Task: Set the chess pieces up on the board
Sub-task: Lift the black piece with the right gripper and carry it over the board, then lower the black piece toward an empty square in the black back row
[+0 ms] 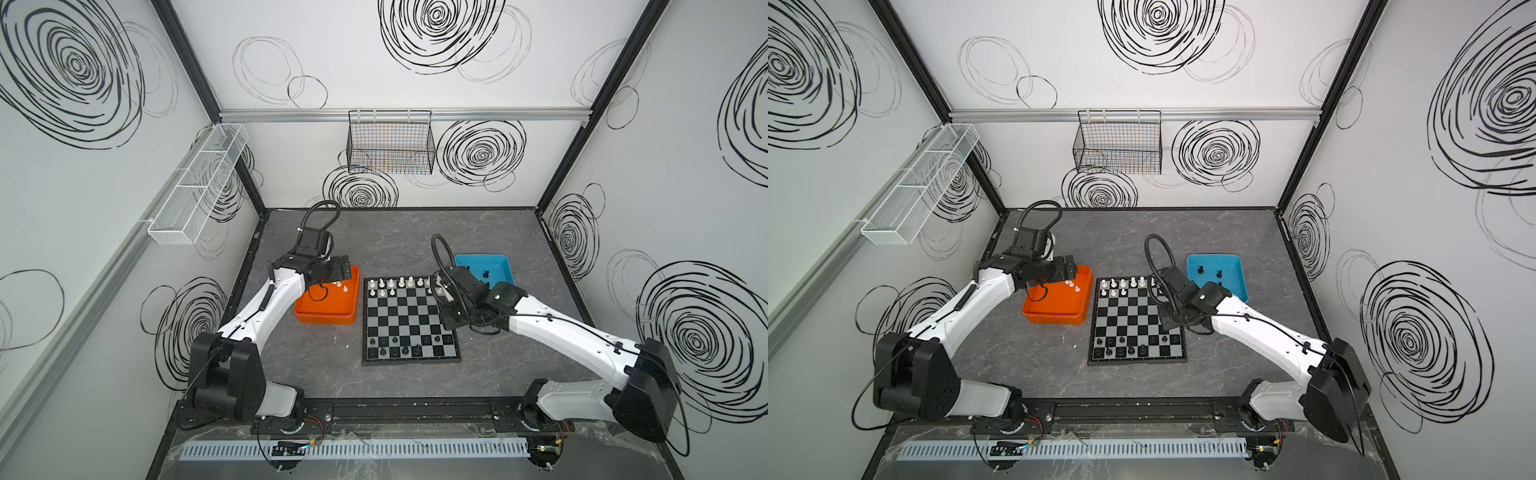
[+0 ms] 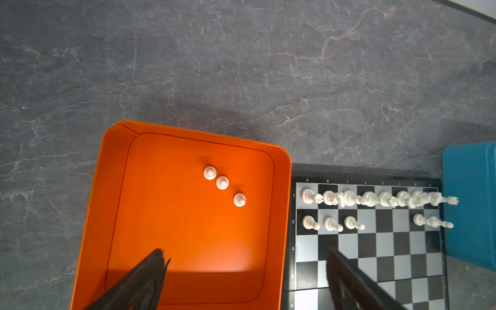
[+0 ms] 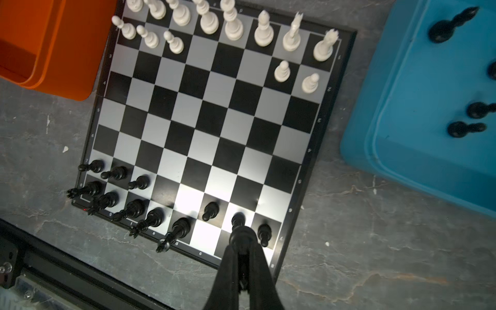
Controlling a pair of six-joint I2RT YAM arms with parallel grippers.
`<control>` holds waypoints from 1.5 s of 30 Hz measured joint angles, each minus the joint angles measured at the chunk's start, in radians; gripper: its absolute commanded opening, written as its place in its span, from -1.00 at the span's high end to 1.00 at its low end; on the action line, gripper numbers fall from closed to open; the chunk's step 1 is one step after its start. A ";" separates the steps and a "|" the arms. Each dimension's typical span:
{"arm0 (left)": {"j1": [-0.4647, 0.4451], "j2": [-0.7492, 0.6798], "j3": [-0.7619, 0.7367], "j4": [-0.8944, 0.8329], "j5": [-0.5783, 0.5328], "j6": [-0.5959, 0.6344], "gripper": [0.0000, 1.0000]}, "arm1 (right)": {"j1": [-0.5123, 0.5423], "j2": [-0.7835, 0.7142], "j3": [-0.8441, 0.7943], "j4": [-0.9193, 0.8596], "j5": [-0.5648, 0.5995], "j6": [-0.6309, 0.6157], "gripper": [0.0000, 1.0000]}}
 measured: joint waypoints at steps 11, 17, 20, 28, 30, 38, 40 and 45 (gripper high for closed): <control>0.000 -0.048 -0.129 0.147 0.066 0.071 -0.92 | 0.144 -0.026 -0.149 0.016 0.051 0.148 0.91; -0.001 -0.103 -0.143 0.193 0.066 0.070 -0.92 | 0.192 0.006 -0.158 0.044 0.065 0.183 0.90; -0.006 -0.109 -0.165 0.202 0.066 0.066 -0.92 | 0.199 0.023 -0.161 0.056 0.070 0.195 0.90; -0.020 -0.109 -0.171 0.204 0.066 0.060 -0.92 | 0.203 0.045 -0.163 0.065 0.086 0.218 0.88; -0.021 -0.109 -0.171 0.205 0.066 0.059 -0.92 | 0.206 0.061 -0.163 0.070 0.087 0.224 0.88; -0.027 -0.109 -0.172 0.205 0.056 0.059 -0.92 | 0.210 0.093 -0.163 0.091 0.090 0.243 0.86; -0.027 -0.108 -0.172 0.205 0.055 0.059 -0.92 | 0.210 0.097 -0.164 0.098 0.090 0.243 0.85; -0.027 -0.108 -0.172 0.205 0.055 0.059 -0.92 | 0.210 0.112 -0.166 0.111 0.090 0.245 0.84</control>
